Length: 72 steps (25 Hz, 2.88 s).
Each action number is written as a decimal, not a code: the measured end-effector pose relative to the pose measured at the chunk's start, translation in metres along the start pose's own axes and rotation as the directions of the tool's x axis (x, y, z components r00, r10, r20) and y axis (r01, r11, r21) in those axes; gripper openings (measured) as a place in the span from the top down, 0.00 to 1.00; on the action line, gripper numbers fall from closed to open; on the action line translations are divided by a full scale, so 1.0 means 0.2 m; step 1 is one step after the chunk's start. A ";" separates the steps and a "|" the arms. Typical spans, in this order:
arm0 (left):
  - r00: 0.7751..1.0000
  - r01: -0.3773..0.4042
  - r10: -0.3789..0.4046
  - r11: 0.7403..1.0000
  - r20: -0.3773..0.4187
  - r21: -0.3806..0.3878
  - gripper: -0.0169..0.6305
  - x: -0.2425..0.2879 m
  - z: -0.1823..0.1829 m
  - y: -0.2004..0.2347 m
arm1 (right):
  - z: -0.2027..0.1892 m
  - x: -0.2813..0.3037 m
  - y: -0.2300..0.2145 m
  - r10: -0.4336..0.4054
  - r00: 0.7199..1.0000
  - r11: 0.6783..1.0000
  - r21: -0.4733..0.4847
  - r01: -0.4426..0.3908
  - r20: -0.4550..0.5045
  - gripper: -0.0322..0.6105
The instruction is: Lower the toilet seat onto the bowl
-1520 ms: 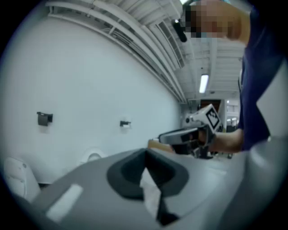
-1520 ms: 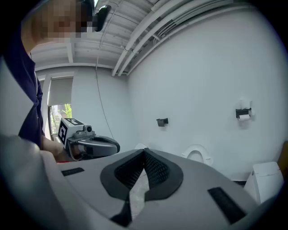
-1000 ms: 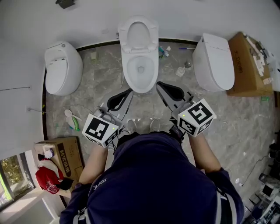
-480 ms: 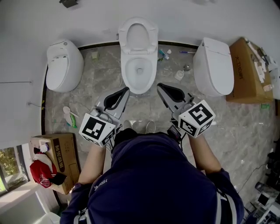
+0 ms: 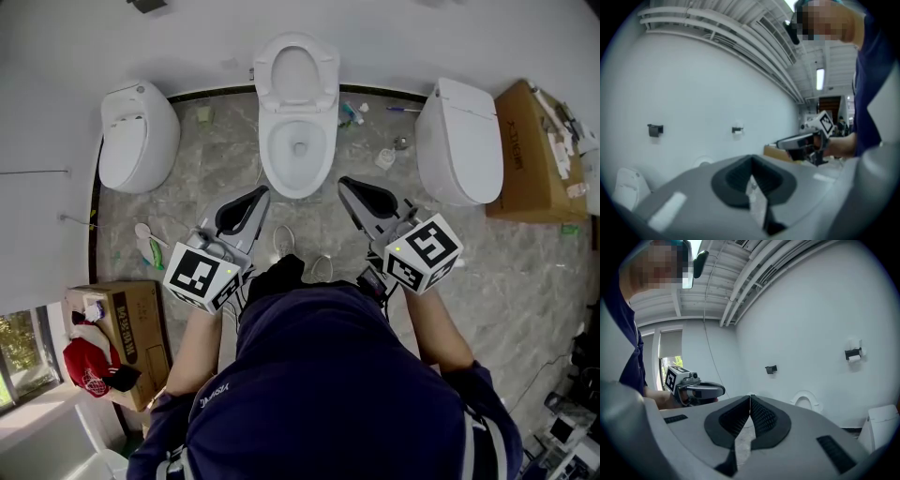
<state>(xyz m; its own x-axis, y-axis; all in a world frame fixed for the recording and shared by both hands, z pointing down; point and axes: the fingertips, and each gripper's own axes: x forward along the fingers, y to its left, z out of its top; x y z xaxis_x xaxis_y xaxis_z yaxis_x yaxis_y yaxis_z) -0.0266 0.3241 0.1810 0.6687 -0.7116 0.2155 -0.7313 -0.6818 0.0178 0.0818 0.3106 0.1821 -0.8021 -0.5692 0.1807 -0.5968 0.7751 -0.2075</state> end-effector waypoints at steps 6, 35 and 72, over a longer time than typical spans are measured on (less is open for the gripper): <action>1.000 0.018 -0.018 1.000 -0.001 -0.017 0.97 0.05 -0.01 0.06 | -0.01 0.04 -0.06 -0.013 1.000 1.000 0.008 0.013 -0.005 0.94; 0.982 0.187 -0.189 0.980 -0.018 -0.070 0.97 0.68 -0.03 1.25 | 0.16 1.17 -0.77 -0.154 0.985 0.983 0.088 0.160 -0.074 0.94; 0.989 0.056 -0.077 0.986 -0.128 -0.157 0.97 1.21 -0.15 1.56 | 0.00 1.63 -1.63 -0.119 0.974 0.983 0.113 0.143 -0.194 0.94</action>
<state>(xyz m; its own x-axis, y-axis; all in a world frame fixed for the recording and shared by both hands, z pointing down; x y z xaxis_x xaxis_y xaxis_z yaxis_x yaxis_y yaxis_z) -0.0979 -0.0557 0.2669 0.7003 -0.6294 0.3368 -0.7044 -0.6858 0.1831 0.0146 -0.1274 0.3087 -0.7059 -0.5930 0.3874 -0.7036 0.6501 -0.2869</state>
